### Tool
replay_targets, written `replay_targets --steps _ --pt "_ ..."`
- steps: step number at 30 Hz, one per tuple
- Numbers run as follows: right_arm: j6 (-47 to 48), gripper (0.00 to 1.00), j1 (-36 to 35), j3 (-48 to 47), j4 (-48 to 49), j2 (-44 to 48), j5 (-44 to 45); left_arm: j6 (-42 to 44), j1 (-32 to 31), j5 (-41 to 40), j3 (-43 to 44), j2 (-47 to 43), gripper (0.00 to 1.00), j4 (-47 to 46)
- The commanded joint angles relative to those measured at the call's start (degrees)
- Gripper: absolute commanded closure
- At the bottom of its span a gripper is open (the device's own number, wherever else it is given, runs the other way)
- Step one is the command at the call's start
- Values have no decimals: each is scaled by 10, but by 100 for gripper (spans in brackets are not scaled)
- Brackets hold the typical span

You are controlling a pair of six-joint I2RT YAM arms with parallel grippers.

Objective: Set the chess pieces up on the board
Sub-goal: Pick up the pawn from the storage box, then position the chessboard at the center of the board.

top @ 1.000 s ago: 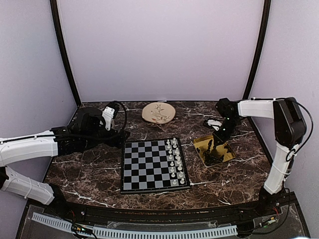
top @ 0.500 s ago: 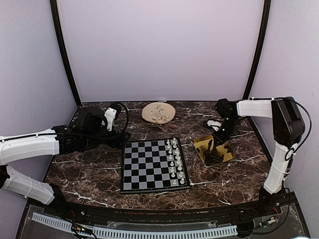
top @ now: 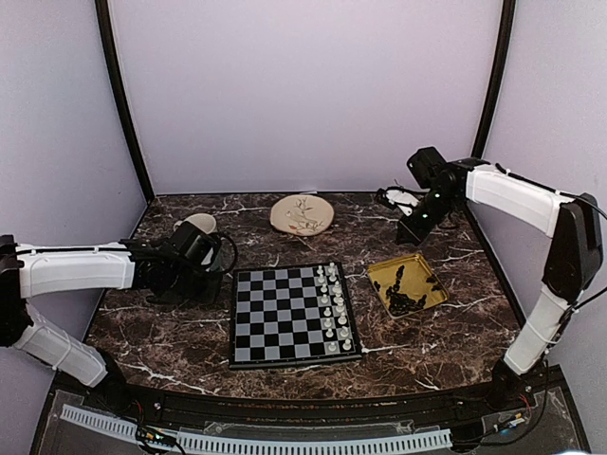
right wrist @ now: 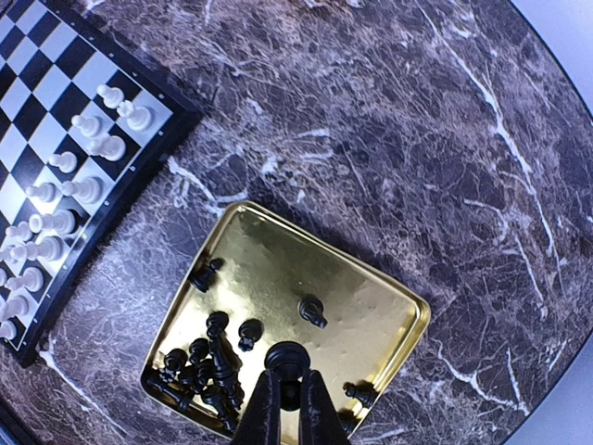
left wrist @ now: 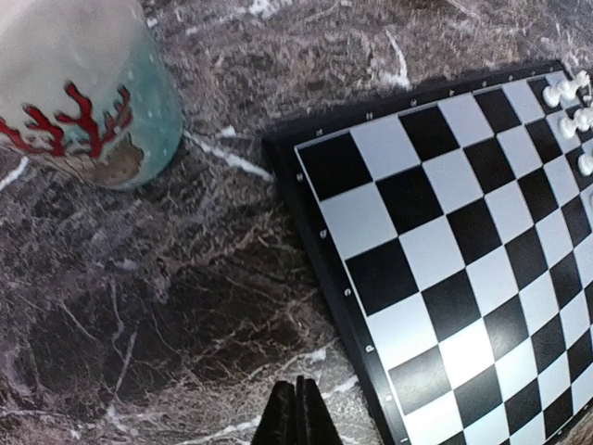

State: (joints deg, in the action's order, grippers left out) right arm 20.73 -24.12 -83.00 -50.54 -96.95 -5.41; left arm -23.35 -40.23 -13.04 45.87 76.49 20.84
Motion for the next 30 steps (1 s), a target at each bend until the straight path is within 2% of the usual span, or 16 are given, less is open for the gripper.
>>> replay_targets --steps 1,4,8,15,30 --pt "13 100 -22 -29 -27 -4 -13 -36 1 55 -28 30 100 26" --pt "21 100 -39 -42 -37 -9 -11 -31 1 99 -39 52 100 7" --pt "24 100 -59 -54 -42 -6 -17 -6 -5 106 -46 67 100 -11" --pt "58 100 -115 -80 -68 -16 -27 16 -18 169 -37 105 100 -53" --pt "79 100 -209 -98 -85 -51 -23 11 -50 186 -19 130 100 -89"
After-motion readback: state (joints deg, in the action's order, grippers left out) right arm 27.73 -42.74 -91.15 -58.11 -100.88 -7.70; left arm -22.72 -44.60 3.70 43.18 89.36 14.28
